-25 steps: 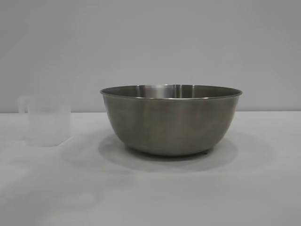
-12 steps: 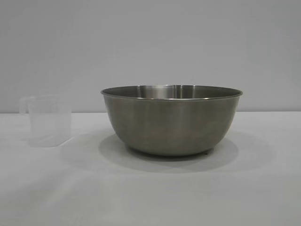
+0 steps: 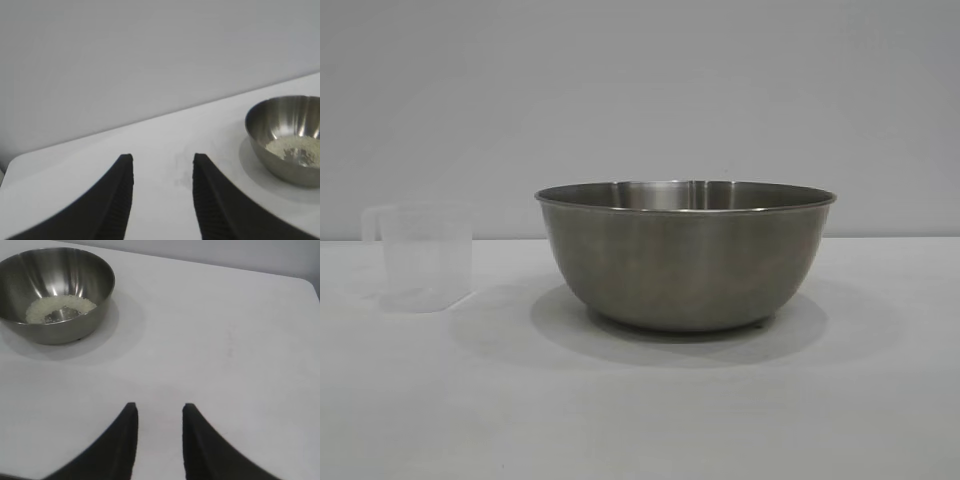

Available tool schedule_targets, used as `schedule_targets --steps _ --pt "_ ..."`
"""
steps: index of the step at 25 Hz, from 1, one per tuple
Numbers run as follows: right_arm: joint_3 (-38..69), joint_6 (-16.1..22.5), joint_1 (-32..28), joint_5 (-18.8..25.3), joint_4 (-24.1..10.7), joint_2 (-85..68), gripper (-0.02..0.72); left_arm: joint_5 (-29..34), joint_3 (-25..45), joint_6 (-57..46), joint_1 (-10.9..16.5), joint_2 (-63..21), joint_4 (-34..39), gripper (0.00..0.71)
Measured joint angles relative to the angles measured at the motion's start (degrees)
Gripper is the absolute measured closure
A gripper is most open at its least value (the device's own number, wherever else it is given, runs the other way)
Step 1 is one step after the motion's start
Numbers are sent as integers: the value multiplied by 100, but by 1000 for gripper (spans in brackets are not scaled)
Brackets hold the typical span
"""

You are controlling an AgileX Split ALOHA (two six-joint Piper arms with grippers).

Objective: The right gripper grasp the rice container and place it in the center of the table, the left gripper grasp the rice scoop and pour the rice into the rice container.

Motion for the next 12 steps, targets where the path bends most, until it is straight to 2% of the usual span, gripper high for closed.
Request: schedule_targets --steps 7,12 --pt "0 0 0 0 0 0 484 1489 -112 0 0 -141 -76 432" --pt "0 0 0 0 0 0 484 1821 -112 -61 0 -148 -135 432"
